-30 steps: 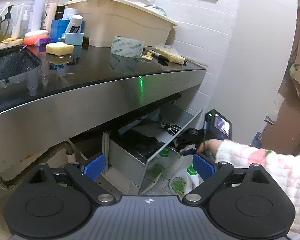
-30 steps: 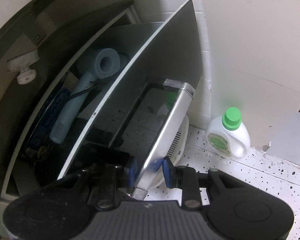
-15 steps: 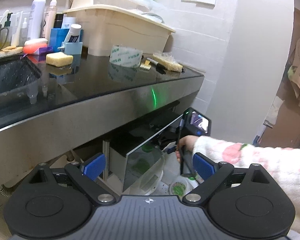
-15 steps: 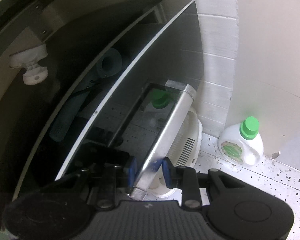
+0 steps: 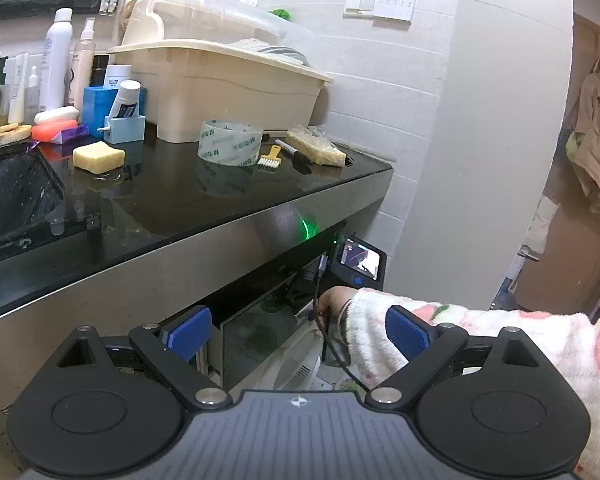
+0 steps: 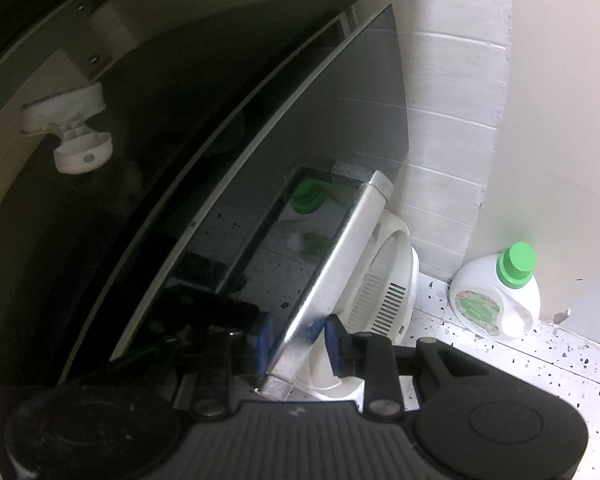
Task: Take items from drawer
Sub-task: 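Push the black drawer shut by its front panel with the right tool, then pull the right tool back from the closed drawer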
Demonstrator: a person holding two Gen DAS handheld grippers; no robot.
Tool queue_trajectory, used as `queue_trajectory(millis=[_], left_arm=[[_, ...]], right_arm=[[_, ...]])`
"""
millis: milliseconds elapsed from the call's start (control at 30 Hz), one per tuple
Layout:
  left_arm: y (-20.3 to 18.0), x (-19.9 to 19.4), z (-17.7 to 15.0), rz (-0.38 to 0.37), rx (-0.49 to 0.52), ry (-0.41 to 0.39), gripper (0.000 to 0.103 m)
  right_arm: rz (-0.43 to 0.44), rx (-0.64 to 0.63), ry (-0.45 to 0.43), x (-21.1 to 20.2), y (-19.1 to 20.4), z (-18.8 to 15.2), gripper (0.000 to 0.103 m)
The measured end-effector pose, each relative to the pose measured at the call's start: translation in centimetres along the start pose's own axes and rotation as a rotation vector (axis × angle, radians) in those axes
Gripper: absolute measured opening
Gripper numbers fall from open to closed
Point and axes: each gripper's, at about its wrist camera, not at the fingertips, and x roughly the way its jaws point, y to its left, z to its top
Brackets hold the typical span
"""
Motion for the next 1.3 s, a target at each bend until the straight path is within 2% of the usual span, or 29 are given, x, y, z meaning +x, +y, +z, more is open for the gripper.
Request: queue_trajectory(millis=[167,367,700,767,833,900,967,1000,1100,1200,1300], left_arm=[[-0.3,-0.1,0.3,-0.006,-0.006,-0.005,0.095],[0.0,-0.5,0.5,0.007,0.002,0.001,0.095],[0.0,0.5,0.8,0.005,-0.024,0.016,0.095],[-0.3,0.7,0.9,0.024,-0.016,0.027,0.096],[-0.5,0.9,1.1,0.053,-0.008,0.04,0.096],[-0.6,1.0,1.1,0.083,-0.008,0.042,0.096],[-0.6,1.0,1.1,0.106,-0.006,0.04,0.096],[-0.7,1.0,1.1,0.115,-0.005,0.04,0.096],[-1.0,1.3,1.3,0.122,-0.01,0.047,0.097],[-1.3,1.6,1.5,0.1,-0.023,0.058,0.097],[-1.9,1.4,1.6,0.071,-0.036,0.049,0.097]], right_arm=[[-0.001,-0.013,-0.009,0.5,0.9,0.3,0.028],[0.064,0.075,-0.039,1.4,1.4,0.1,0.028],[0.103,0.138,-0.051,1.4,0.5,-0.3,0.028],[0.13,0.173,-0.051,1.4,-0.4,-0.5,0.036],[0.171,0.209,-0.07,1.1,-1.9,-0.9,0.051],[0.184,0.217,-0.09,0.5,-3.2,-1.2,0.059],[0.197,0.195,-0.105,-0.7,-4.5,-1.5,0.059],[0.188,0.162,-0.114,-1.4,-5.1,-1.8,0.06],[0.135,0.071,-0.145,-3.8,-6.9,-2.8,0.072],[0.11,-0.013,-0.164,-6.3,-8.4,-3.5,0.075],[0.098,-0.079,-0.181,-9.4,-9.6,-3.9,0.085]])
